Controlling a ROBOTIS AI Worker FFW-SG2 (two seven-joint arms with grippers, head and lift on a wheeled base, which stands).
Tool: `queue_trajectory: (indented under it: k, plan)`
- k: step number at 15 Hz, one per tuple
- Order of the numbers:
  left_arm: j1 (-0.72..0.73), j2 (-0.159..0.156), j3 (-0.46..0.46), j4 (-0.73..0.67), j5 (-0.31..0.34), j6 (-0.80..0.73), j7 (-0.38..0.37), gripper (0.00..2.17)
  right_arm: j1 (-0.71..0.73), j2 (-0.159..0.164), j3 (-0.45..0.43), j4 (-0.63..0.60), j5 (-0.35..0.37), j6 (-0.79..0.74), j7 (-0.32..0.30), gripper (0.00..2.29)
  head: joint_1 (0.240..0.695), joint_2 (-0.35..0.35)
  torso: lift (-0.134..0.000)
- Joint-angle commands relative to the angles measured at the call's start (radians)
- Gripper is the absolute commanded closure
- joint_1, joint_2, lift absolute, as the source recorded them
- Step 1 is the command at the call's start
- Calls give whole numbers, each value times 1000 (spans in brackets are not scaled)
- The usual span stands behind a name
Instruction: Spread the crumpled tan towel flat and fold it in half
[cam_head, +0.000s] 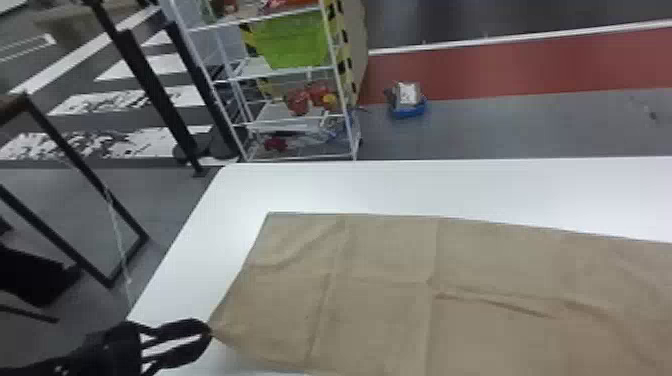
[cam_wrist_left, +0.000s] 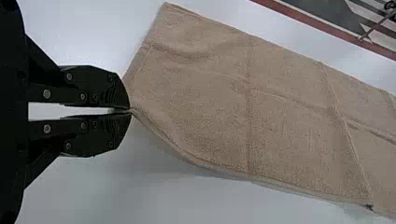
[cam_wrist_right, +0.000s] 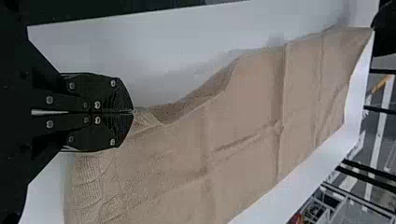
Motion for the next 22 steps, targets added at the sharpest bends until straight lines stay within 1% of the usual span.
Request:
queue_trajectory:
  k: [1,2,4,5,6,7,8,9,10,12,15,16,18,19,20,21,22]
  plan:
    - [5,-3,3,-10,9,-1,-2,-2,-2,-10,1,2,80,-29,23,1767,695,300,-123]
    - [5,-3,5,-15,9,2,-2,-2,-4,-17,0,2,88,-26,37,1767,695,295,-123]
    - [5,-10,3,-33,9,2,-4,26,-10,-18,-26,-12,60,-8,42,1760,695,284,-123]
    - [5,-11,3,-45,9,5,-5,26,-17,-18,-52,-30,9,41,42,1490,695,276,-123]
    - [5,-13,3,-56,9,8,-5,26,-28,-20,-86,-55,-69,142,42,944,695,266,-123]
    - [5,-17,3,-67,10,11,-5,29,-37,-26,-106,-76,-124,237,42,886,695,239,-123]
    - [5,-17,3,-73,10,14,-5,29,-40,-27,-129,-91,-181,293,42,886,695,225,-123]
    - [5,-20,2,-79,10,21,-5,29,-42,-27,-135,-107,-184,296,42,886,695,209,-123]
    - [5,-23,0,-84,10,21,-5,29,-42,-27,-135,-115,-173,299,42,883,695,198,-123]
    - [5,-22,-3,-84,10,24,-5,29,-40,-29,-121,-130,-126,293,42,883,695,190,-123]
    - [7,-22,-1,-81,10,24,-8,29,-37,-32,-141,-150,-118,280,42,883,695,181,-123]
    - [7,-22,0,-81,9,24,-8,29,-22,-33,-147,-164,-106,268,42,883,695,180,-123]
    - [7,-22,0,-82,10,24,-7,29,49,-33,-150,-174,-11,99,42,883,695,175,-123]
    - [7,-22,0,-81,10,24,-7,29,75,-33,-155,-173,20,59,42,883,695,175,-123]
    - [7,-22,-1,-81,9,24,-5,29,110,-36,-160,-173,69,4,42,883,695,177,-123]
    - [7,-23,-4,-81,10,24,-2,29,142,-35,-167,-173,104,-63,42,883,695,178,-123]
    - [7,-23,-7,-81,10,24,1,29,159,-35,-177,-171,111,-79,42,886,695,173,-123]
